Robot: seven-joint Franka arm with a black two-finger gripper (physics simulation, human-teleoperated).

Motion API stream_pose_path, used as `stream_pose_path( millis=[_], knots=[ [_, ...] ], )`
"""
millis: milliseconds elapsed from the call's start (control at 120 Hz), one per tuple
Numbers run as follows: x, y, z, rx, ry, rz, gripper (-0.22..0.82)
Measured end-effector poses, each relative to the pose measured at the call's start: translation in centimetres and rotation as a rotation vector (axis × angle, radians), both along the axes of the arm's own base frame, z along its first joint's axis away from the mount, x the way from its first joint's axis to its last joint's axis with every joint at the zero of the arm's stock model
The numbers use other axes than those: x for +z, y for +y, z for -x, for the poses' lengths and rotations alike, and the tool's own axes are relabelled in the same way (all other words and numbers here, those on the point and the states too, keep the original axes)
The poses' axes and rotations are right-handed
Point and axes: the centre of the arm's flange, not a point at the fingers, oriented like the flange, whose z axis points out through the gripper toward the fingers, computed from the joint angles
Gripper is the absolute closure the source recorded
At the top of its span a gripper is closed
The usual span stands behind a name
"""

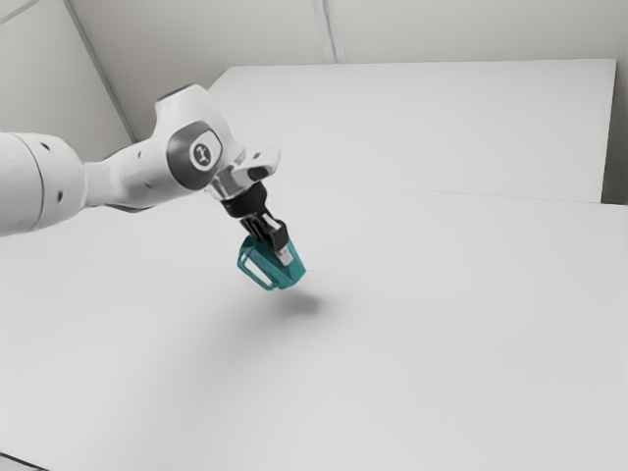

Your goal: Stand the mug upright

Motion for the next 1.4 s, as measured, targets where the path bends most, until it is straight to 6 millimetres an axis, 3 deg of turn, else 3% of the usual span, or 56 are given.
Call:
stream_pose_path(
  millis=[442,842,1175,1400],
  knots=[
    [-0.3,2.9,1.2,0.069,0.067,-0.343,0.79],
    [-0.6,2.7,5.8,0.206,0.088,-0.389,0.79],
    [-3.9,2.3,7.8,0.310,0.090,-0.395,0.78],
    [-4.7,2.5,7.7,0.369,0.031,-0.394,0.78]
  ],
)
